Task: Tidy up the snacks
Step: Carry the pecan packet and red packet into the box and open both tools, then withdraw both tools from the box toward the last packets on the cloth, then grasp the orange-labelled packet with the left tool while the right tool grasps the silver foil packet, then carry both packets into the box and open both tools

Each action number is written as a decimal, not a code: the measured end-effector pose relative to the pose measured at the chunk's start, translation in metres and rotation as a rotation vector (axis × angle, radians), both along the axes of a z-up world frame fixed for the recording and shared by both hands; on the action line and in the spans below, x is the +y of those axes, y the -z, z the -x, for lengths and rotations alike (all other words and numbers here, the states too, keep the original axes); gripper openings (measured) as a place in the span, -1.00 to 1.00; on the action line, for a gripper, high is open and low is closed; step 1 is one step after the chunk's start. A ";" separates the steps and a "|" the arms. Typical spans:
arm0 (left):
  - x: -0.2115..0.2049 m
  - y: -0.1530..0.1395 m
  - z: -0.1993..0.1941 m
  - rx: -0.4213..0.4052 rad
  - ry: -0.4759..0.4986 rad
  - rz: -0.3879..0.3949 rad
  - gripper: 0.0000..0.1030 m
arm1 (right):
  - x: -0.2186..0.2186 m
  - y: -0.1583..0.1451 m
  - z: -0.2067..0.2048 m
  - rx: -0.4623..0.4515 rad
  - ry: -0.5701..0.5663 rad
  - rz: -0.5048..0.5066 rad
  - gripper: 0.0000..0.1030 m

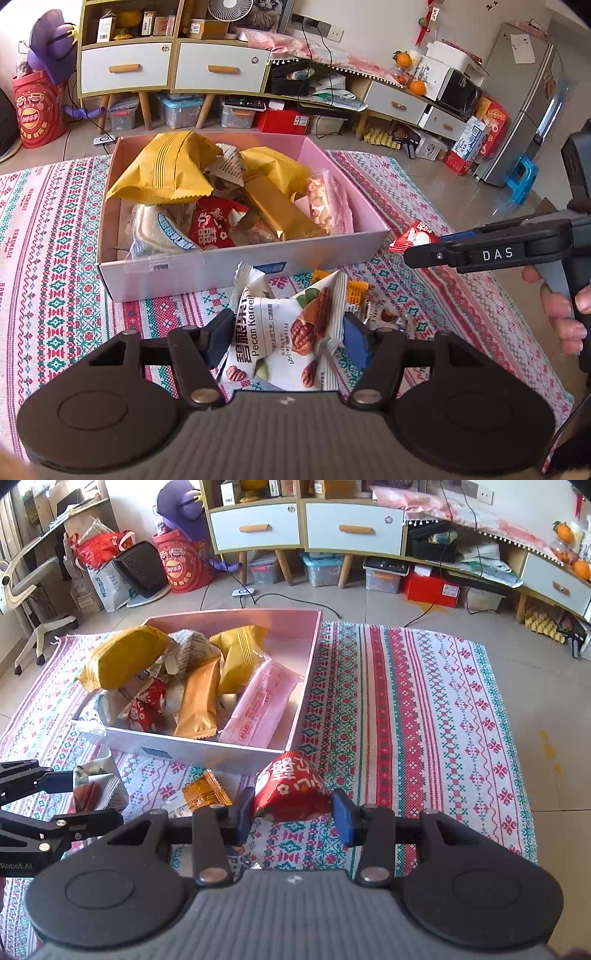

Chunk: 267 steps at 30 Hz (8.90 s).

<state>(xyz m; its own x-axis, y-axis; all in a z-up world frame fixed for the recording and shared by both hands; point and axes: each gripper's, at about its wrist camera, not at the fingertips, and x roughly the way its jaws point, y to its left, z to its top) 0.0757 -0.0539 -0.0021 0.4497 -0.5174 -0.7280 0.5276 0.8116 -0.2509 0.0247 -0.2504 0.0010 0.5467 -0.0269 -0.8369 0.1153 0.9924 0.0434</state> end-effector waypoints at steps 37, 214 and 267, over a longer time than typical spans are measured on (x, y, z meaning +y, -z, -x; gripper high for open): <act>-0.052 -0.007 -0.077 -0.125 -0.008 -0.109 0.34 | -0.012 0.003 -0.118 -0.119 0.121 -0.183 -0.20; -0.077 0.037 0.010 -0.061 0.130 -0.226 0.04 | 0.019 0.042 0.016 0.112 -0.196 0.082 -0.20; -0.023 -0.012 -0.081 -0.139 -0.128 -0.217 -0.11 | 0.022 0.002 -0.078 -0.041 0.019 -0.158 -0.62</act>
<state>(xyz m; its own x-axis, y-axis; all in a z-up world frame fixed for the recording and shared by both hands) 0.1563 -0.0769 0.0103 0.6043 -0.2888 -0.7426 0.4347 0.9006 0.0035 0.1026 -0.2283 -0.0013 0.5809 0.0927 -0.8087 0.1286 0.9706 0.2036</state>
